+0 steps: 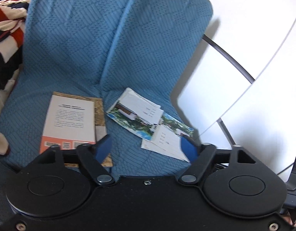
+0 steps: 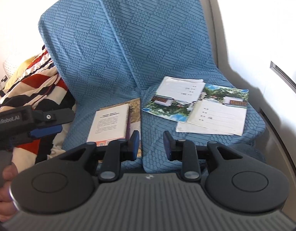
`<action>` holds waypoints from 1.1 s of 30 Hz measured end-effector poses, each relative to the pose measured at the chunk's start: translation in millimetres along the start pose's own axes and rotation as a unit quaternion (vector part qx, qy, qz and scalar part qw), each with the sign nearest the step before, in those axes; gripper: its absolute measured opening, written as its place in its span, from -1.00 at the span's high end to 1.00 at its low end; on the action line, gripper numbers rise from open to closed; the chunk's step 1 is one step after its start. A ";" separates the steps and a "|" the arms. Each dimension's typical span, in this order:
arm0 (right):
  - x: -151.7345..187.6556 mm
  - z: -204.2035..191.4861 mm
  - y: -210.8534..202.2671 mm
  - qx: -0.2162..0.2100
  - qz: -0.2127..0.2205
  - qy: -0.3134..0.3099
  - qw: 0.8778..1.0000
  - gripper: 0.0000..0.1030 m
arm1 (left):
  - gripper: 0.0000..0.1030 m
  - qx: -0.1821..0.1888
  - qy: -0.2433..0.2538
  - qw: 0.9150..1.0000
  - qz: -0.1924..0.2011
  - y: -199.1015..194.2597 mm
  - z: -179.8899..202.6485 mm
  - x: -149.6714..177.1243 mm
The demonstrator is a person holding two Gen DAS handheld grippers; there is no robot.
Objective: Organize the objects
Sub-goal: 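Move the open left gripper over the photo-cover booklets on the seat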
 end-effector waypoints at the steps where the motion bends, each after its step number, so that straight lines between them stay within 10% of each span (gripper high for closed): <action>1: 0.5 3.3 -0.1 0.002 -0.001 0.001 1.000 0.40 | -0.64 0.000 0.002 1.000 -0.001 2.9 2.5 1.2; 4: 1.5 13.5 -0.7 0.006 -0.001 0.006 1.000 0.25 | -0.82 0.005 0.004 1.000 -0.007 11.3 8.9 5.6; 7: 2.4 25.3 -1.8 0.012 0.007 0.027 1.000 -0.62 | -0.93 0.004 0.009 1.000 -0.011 20.5 14.7 10.2; 33: 15.7 75.4 71.7 -0.002 0.015 0.081 0.997 -0.48 | -0.92 -0.033 0.006 0.999 -0.040 123.0 2.3 27.6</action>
Point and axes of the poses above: each gripper's, at about its wrist camera, not at the fingertips, and y roughly the way its jaws point, z to its right, x to its underside, the point moved 7 cm from there along y, roughly the way its jaws point, and after that the axes turned 15 degrees about x, right-handed, at the moved point
